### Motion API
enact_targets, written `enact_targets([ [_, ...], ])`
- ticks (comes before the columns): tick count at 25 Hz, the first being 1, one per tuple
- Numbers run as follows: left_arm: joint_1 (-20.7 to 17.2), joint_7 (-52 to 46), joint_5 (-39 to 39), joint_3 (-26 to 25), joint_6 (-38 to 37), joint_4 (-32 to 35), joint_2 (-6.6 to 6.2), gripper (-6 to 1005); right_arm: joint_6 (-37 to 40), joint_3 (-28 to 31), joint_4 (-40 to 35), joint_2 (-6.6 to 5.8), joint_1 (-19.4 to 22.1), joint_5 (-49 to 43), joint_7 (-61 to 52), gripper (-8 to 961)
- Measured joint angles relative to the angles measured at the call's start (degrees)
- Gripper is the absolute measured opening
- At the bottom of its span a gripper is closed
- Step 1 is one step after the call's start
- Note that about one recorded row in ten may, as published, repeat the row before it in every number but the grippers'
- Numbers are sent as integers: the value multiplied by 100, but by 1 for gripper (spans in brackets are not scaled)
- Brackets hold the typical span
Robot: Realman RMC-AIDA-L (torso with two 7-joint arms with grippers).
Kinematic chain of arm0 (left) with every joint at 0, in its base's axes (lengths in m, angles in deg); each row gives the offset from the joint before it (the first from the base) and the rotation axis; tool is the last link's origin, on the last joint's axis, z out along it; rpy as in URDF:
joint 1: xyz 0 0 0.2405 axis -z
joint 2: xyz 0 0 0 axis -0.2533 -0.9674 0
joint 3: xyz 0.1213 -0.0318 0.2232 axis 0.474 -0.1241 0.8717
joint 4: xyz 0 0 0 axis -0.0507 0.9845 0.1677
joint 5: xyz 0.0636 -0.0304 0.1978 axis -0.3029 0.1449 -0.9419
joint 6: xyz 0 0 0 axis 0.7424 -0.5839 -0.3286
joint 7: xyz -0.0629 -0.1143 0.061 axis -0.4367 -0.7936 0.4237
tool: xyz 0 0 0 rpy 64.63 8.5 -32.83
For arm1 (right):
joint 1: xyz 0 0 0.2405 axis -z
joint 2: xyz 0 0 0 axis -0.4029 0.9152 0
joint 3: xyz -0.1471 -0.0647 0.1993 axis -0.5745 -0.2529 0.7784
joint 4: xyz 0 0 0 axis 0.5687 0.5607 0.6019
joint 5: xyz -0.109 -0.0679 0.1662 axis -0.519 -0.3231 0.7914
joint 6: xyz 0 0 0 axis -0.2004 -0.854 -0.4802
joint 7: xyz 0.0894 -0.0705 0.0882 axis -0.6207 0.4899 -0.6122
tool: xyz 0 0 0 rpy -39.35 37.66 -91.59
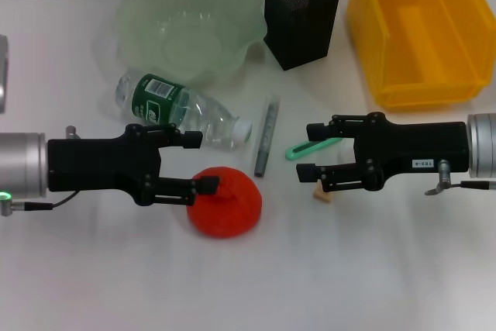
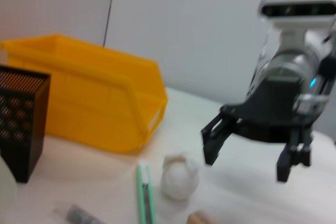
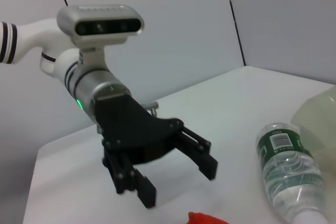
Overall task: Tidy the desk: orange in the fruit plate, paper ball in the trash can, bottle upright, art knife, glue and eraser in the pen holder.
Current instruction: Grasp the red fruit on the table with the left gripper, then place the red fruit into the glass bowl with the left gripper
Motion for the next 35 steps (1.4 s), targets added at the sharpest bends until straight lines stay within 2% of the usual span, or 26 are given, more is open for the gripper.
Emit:
enact_targets([
  [4, 5, 17, -31, -2, 48, 6, 12, 837, 2, 1, 0, 0, 1, -2, 2, 784],
  [5, 31, 82, -376, -4, 449, 40, 114, 837, 2, 2, 0, -4, 3, -2, 3, 784],
  [9, 62, 91, -649, 8, 656, 50, 203, 837, -1, 2, 0, -12, 4, -2, 5, 784],
  [10, 100, 94, -774, 8, 726, 53, 283, 836, -26, -2, 0, -14, 4, -2, 9, 785],
  [12, 100, 94, -774, 8, 726, 53, 283, 836, -36, -6, 0, -15, 4, -2, 10, 785],
  [13, 128, 135, -825, 8, 777, 49, 346, 836, -44, -13, 0, -17, 4, -2, 13, 785],
  [18, 156, 198, -840, 29, 836, 44, 396, 830, -45, -13, 0, -30, 4, -2, 14, 785],
  [25, 196, 251, -927, 89, 894, 53, 425, 640, -14, -4, 0, -39, 4, -2, 14, 784],
  [35, 161, 238, -911, -5, 855, 101, 446, 418, -13, 2, 0, -46, 57, 5, 14, 784],
])
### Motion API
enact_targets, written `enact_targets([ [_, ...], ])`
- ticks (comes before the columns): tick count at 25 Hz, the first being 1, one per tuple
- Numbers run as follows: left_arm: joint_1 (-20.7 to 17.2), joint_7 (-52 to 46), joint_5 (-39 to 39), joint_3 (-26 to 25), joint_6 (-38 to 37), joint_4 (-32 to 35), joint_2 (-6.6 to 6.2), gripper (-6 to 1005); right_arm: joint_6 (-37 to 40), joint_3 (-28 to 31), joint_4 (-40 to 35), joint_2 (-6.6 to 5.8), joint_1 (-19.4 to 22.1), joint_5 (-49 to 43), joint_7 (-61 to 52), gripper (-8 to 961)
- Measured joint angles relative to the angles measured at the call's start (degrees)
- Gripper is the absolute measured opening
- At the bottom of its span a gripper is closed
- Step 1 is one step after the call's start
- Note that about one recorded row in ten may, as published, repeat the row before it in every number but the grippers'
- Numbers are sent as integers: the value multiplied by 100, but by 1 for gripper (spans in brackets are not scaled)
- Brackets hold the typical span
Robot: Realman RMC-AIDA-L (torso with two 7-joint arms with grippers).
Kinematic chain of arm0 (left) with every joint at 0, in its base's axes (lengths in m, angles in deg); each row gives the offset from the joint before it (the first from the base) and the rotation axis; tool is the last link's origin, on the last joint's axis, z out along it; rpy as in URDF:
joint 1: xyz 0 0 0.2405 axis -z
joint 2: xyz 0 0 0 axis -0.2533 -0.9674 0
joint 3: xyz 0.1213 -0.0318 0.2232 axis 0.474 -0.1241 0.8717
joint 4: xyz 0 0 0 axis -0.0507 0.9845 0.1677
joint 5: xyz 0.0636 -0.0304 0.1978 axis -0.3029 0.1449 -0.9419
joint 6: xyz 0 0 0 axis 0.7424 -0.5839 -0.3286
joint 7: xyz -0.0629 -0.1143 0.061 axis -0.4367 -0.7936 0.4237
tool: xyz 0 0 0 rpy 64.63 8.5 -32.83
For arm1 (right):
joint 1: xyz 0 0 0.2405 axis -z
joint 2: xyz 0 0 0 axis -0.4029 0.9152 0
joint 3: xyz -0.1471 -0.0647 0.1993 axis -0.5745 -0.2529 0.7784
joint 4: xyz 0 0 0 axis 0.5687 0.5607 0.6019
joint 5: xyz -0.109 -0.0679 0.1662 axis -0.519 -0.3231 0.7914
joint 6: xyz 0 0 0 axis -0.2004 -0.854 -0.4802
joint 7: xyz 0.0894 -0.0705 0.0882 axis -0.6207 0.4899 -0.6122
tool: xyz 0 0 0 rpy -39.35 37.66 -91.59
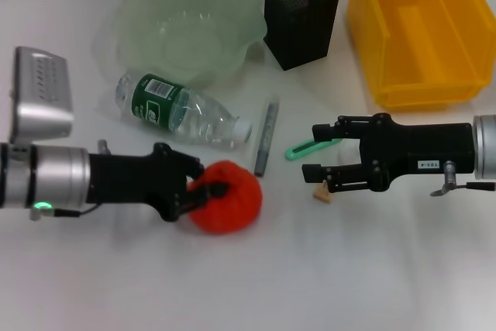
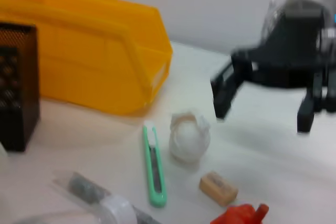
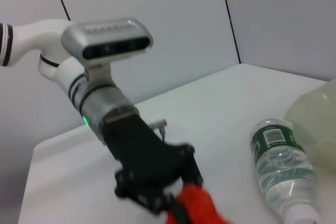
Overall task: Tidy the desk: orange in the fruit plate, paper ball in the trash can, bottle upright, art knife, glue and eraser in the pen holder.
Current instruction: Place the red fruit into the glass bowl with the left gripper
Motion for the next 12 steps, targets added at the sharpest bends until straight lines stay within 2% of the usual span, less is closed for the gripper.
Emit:
enact_targets([
  [2, -47, -45, 42, -150, -152, 89, -25, 356, -6, 1, 0, 0, 5, 5, 0, 784],
  [3, -118, -157, 106, -968, -802, 344, -73, 315, -12, 0, 0, 1, 13, 10, 0, 784],
  [4, -118, -157, 106, -968, -802, 344, -73, 275, -12, 0, 0, 1, 13, 10, 0, 784],
  [6, -112, -183, 117, -1435, -1108, 415, -77, 194, -16, 0, 0, 6, 17, 11, 0, 784],
  [9, -112, -183, 117, -1435, -1108, 415, -77, 156, -27, -1, 0, 29, 19, 12, 0, 784],
  [10, -24, -185, 177, -2286, -1222, 428, 6, 143, -32, -1, 0, 37, 19, 17, 0, 784],
  [11, 60, -164, 328, -2672, -974, 377, 92, 130, -32, -1, 0, 37, 19, 17, 0, 784],
  [12, 60, -164, 328, -2672, -974, 377, 92, 120, -36, -1, 0, 41, 19, 21, 0, 784],
])
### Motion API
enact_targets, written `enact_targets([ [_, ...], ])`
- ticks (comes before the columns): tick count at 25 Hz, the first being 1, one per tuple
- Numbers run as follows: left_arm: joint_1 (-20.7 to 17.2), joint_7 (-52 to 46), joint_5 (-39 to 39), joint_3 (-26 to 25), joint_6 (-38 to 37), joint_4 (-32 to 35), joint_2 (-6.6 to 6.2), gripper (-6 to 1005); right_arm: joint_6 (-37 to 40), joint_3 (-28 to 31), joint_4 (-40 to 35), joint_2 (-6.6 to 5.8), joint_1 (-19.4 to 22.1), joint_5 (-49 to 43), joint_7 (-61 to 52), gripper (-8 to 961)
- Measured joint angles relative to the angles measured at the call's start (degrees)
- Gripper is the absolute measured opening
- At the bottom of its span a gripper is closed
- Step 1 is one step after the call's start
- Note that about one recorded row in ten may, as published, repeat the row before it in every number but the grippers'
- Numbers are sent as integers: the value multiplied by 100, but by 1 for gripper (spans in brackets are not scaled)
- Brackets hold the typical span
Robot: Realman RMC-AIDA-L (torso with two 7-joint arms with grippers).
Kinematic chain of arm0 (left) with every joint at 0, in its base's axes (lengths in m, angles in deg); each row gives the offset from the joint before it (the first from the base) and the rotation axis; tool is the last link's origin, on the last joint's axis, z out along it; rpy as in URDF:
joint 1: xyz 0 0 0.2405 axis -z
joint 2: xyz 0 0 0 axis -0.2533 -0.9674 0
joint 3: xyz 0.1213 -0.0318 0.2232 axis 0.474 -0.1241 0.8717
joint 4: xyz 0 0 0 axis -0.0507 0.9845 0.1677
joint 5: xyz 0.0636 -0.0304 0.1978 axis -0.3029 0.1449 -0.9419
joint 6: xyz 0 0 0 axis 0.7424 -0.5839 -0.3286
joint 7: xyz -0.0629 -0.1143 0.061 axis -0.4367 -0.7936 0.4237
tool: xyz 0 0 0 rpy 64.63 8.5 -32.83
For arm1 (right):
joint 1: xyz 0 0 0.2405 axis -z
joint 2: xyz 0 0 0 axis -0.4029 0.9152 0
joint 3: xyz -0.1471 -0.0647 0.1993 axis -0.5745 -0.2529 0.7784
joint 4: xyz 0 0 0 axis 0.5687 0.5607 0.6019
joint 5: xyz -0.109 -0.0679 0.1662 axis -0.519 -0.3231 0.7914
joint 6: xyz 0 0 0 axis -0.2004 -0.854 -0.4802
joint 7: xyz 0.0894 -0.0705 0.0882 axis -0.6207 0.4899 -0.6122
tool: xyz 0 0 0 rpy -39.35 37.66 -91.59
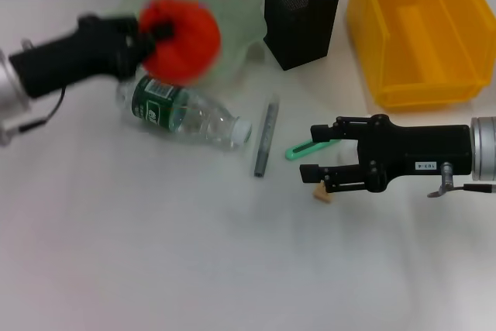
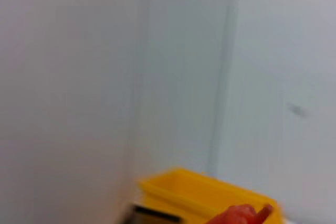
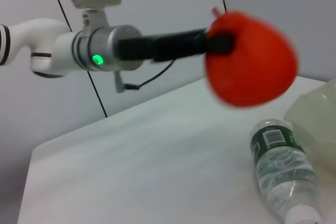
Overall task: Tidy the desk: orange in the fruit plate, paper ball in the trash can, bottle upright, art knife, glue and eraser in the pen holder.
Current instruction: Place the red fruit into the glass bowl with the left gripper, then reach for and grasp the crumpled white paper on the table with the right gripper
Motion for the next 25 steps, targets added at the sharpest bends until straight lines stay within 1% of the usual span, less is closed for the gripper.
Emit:
enact_targets([
  [1, 0, 0, 0, 0, 0, 0, 0, 111, -4, 0, 0, 6, -7, 8, 0, 784],
  [2, 74, 24, 199, -160, 303, -109, 46, 101, -4, 0, 0, 6, -7, 8, 0, 784],
  [3, 74, 24, 199, -160, 303, -109, 46, 97, -10, -5, 0, 13, -25, 9, 0, 784],
  [4, 355, 19, 722, -180, 1231, -512, 51, 92, -10, -5, 0, 13, -25, 9, 0, 784],
  [5, 575, 22, 927, -180, 1903, -700, 52, 88, -9, -10, 0, 18, -30, 10, 0, 784],
  [9, 981, 183, 1082, -174, 3068, -1038, 75, 71, -8, -18, 3, 53, -35, 10, 0, 784],
  [10, 1038, 286, 1088, -175, 3223, -1101, 76, 67, -5, -15, 3, 59, -30, 10, 0, 784],
  [11, 1158, 606, 1100, -176, 3472, -1245, 84, 63, -1, -8, 2, 60, -20, 10, 0, 785],
  [13, 1206, 892, 1122, -180, 3523, -1343, 92, 54, -2, -8, 2, 61, -16, 10, 0, 785],
  [16, 1281, 1244, 1174, -183, 3546, -1494, 112, 98, -4, -8, 0, 61, -9, 10, 0, 785],
  [23, 1367, 1285, 1182, -184, 3628, -1526, 114, 199, -5, -47, 5, 66, -13, 10, 0, 785],
  [25, 1370, 1286, 1182, -184, 3636, -1527, 114, 287, -5, -47, 8, 67, -19, 10, 0, 785],
])
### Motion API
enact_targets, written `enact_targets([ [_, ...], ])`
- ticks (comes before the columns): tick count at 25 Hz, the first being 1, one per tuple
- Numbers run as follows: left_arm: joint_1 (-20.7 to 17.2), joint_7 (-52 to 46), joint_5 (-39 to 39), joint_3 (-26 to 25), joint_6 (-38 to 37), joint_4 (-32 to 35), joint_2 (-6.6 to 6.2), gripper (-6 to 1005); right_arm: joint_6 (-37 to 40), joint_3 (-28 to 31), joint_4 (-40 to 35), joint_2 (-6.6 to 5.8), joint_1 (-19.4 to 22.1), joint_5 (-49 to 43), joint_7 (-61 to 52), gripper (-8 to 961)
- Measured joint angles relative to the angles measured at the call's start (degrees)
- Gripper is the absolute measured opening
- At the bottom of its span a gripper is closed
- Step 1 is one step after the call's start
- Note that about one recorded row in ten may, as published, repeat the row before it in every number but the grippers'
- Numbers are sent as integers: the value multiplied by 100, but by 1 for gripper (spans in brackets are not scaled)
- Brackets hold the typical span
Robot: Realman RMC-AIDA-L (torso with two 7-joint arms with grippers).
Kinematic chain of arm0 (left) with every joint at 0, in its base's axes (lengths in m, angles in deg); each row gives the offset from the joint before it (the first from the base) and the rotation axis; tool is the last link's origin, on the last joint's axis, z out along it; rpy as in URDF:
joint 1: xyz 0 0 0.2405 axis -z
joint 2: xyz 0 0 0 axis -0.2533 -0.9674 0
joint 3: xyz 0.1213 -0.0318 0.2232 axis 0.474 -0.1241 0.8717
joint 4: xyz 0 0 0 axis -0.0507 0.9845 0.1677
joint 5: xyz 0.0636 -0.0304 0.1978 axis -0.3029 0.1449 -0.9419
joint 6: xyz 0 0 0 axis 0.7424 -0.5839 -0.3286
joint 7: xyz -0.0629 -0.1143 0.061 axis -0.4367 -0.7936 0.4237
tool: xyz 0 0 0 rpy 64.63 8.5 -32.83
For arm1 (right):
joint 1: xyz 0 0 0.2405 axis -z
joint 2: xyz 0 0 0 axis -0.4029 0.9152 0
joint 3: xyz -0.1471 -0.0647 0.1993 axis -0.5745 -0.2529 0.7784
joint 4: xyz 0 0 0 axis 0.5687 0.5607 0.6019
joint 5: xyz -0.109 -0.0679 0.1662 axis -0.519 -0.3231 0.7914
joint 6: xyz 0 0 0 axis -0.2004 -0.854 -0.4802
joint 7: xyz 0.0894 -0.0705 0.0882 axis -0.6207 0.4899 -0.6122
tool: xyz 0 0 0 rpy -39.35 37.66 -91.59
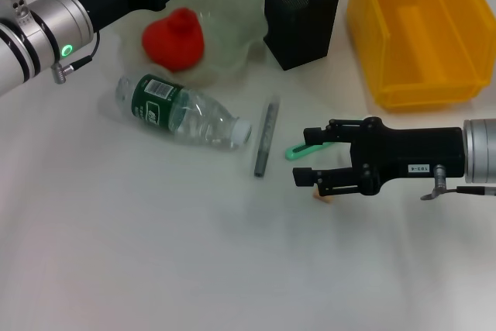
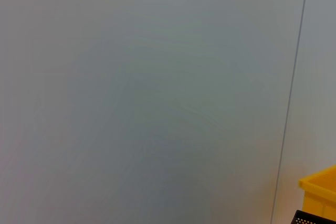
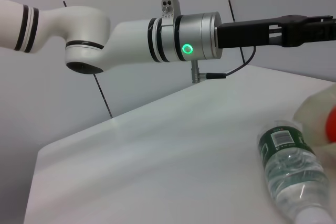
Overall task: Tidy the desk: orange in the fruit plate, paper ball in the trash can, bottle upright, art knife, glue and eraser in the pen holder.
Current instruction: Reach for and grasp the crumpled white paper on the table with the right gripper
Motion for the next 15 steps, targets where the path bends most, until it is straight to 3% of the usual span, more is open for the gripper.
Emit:
enact_targets([
  [4, 7, -85, 0, -4, -60, -2, -9, 462, -4, 18, 4, 0, -12, -1, 0, 785],
  [7, -18, -236, -3, -4, -200, 14, -21, 657, -11, 48, -7, -1, -8, -1, 0, 785],
  [9, -324, -1122, -69, 241, -1529, 368, -133, 736, -15, 57, -8, -1, -5, -2, -1, 784],
  [10, -324, -1122, -69, 241, -1529, 368, -133, 749, -14, 61, -8, -1, -6, -2, -1, 784],
  [11, -471, -1350, -74, 437, -2016, 561, -174, 763, -15, 65, -8, -1, -17, -1, -7, 784],
  [13, -471, -1350, -74, 437, -2016, 561, -174, 791, -15, 67, -9, -1, -25, -1, -7, 784],
  [14, -854, -1815, -78, 1151, -3030, 1058, -326, 804, -15, 83, -11, -1, -29, -1, -7, 784],
  [15, -1055, -2027, -80, 1564, -3444, 1220, -474, 818, -15, 104, -13, -5, -34, -1, -7, 784],
])
